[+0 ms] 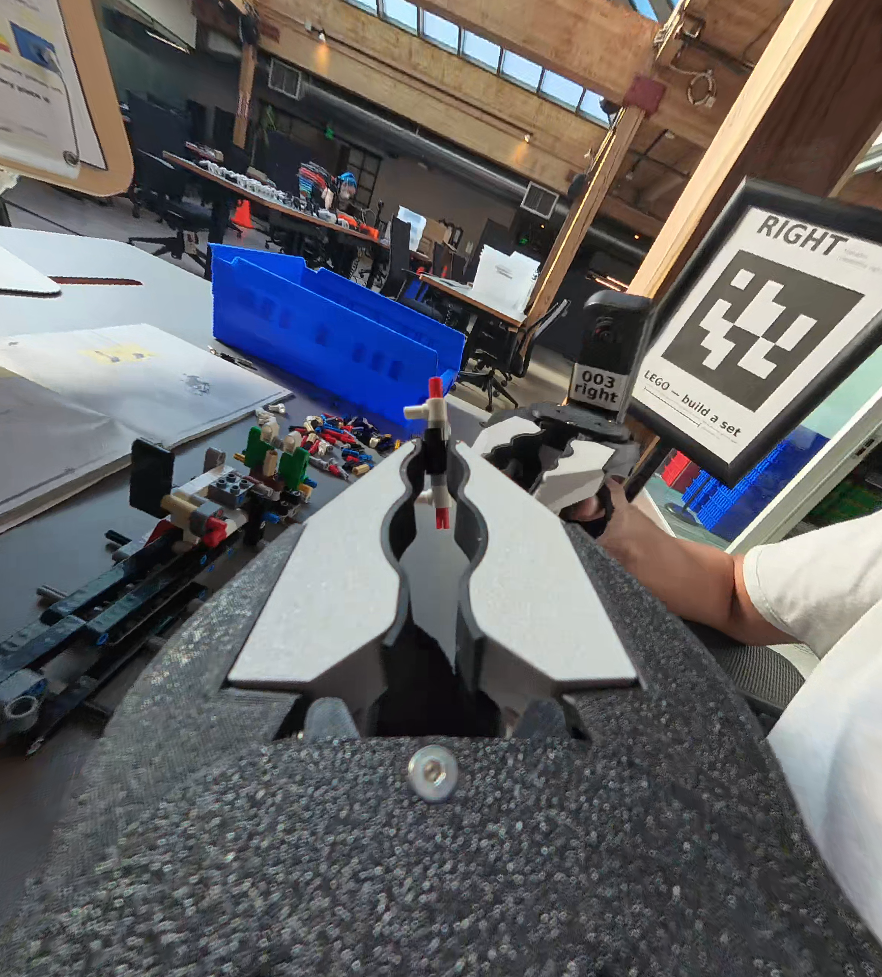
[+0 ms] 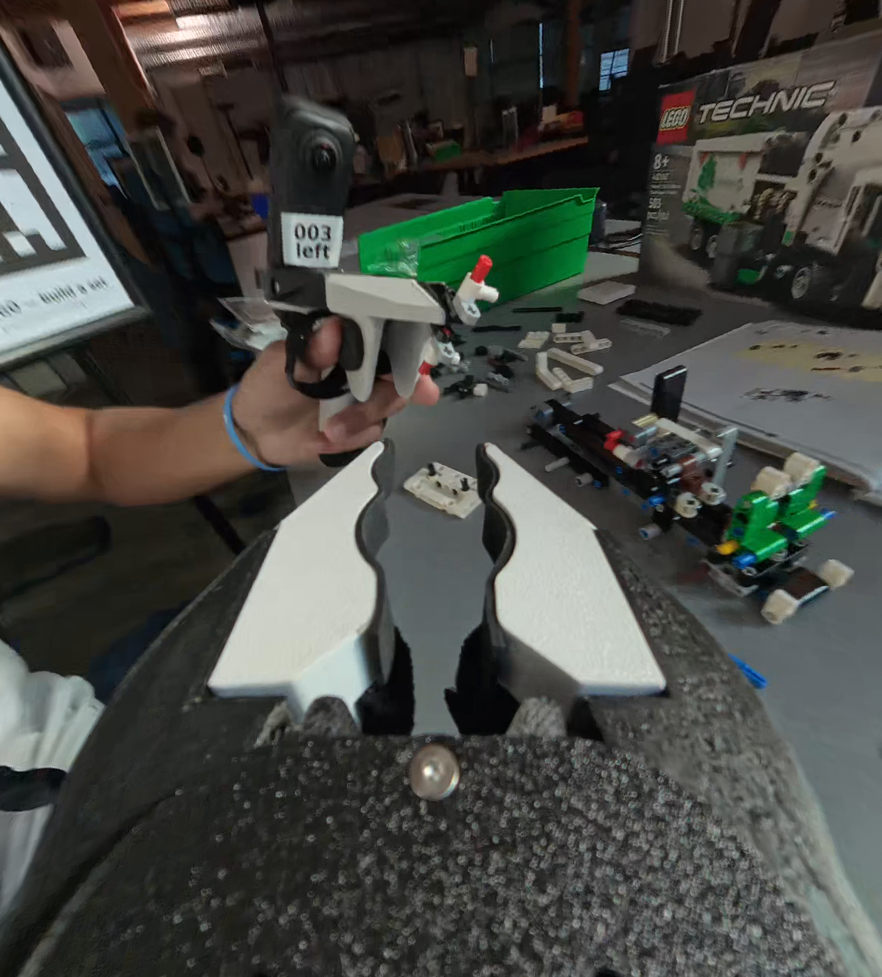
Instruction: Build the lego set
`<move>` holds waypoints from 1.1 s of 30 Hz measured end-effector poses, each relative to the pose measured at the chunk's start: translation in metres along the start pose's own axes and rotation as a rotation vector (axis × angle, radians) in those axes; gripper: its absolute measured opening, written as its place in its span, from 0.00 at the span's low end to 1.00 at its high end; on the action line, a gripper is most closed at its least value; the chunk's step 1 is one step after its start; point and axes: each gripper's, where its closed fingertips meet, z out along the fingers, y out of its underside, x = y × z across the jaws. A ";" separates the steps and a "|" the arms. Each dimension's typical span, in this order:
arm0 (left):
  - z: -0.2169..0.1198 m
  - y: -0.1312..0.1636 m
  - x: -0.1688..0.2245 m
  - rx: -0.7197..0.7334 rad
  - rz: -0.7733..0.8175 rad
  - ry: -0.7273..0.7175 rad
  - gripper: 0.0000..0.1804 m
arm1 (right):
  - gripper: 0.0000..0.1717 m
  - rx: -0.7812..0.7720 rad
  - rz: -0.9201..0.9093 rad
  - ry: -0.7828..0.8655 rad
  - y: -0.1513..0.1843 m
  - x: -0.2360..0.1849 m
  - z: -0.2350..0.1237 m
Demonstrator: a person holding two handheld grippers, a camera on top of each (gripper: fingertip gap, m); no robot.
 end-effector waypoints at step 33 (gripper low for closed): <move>0.004 0.023 0.029 0.066 -0.118 0.185 0.02 | 0.11 0.172 0.130 -0.093 -0.019 -0.007 -0.001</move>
